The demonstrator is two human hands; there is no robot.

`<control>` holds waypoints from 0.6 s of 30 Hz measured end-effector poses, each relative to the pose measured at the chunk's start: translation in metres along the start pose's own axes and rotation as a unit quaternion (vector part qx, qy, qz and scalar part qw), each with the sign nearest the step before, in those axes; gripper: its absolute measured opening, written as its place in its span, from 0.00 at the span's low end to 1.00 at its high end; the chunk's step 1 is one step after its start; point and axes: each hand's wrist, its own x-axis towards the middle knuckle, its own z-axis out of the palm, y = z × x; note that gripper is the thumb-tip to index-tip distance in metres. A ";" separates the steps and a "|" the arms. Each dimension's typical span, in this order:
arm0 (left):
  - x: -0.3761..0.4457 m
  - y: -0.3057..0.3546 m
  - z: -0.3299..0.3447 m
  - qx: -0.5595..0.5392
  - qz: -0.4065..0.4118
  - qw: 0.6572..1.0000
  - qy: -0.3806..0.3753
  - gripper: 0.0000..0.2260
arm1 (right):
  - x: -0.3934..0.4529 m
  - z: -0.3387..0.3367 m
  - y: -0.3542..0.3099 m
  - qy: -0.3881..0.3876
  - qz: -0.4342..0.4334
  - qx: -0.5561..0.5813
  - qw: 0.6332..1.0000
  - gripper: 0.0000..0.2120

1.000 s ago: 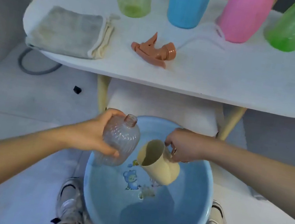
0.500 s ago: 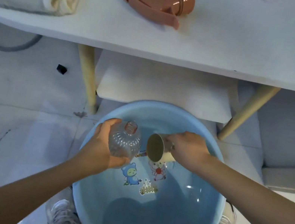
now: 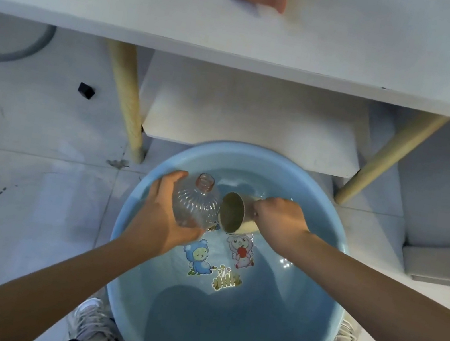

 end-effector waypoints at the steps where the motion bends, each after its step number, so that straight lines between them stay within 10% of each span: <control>1: -0.001 -0.002 -0.001 0.003 0.000 1.000 0.003 0.44 | 0.002 0.002 0.002 -0.004 0.005 0.008 1.000 0.10; 18: -0.005 -0.001 0.005 -0.001 -0.033 0.999 -0.030 0.45 | 0.008 0.006 0.018 -0.038 0.054 0.210 0.975 0.11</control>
